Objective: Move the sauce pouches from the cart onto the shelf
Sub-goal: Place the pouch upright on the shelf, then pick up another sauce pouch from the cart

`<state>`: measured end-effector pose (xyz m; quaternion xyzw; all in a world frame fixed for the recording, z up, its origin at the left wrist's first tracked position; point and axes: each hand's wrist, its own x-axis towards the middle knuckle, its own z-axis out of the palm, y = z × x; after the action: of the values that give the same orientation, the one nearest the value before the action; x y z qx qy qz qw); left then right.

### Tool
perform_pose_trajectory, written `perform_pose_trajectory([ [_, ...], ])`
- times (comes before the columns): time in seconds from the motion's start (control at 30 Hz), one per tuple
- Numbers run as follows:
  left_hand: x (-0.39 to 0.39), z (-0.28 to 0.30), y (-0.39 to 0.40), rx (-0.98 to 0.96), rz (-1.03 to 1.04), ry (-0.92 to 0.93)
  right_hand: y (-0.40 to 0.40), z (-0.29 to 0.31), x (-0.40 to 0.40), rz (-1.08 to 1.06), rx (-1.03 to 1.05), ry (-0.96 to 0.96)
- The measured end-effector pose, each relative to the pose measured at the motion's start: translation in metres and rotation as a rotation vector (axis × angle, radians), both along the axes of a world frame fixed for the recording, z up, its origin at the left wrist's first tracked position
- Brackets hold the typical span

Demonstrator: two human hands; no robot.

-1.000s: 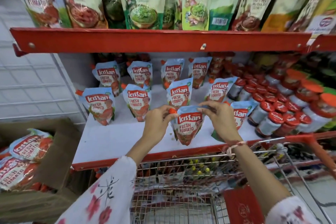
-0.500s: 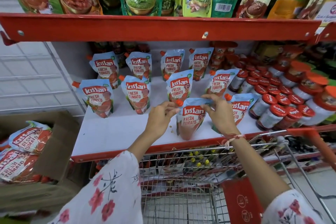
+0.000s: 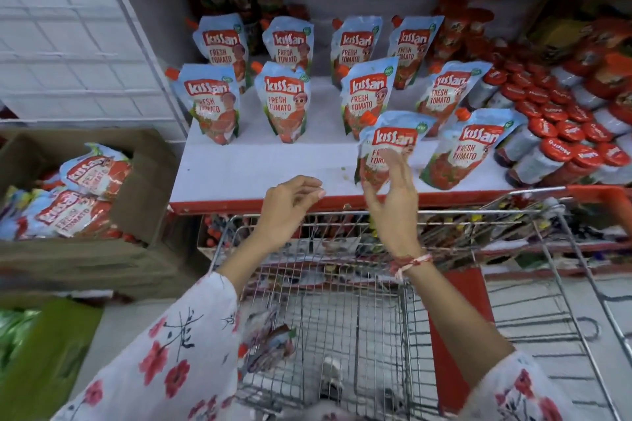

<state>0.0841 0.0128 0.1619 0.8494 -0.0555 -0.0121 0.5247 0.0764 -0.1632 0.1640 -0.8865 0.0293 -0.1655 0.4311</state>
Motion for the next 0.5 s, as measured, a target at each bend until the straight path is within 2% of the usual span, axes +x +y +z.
perform_pose_trajectory([
  [0.13, -0.03, -0.029, 0.024, 0.082, 0.002, 0.093, 0.022, -0.042, -0.024, 0.145, -0.113, 0.052],
  [0.27, -0.065, -0.07, 0.052, 0.193, -0.007, 0.219, 0.045, -0.085, -0.057, 0.307, -0.184, 0.275],
  [0.37, -0.091, -0.103, 0.071, 0.35, -0.054, 0.374, 0.06, -0.117, -0.082, 0.442, -0.263, 0.482],
  [0.5, -0.117, -0.131, 0.079, 0.567, -0.158, 0.496, 0.077, -0.147, -0.101, 0.588, -0.296, 0.649],
])
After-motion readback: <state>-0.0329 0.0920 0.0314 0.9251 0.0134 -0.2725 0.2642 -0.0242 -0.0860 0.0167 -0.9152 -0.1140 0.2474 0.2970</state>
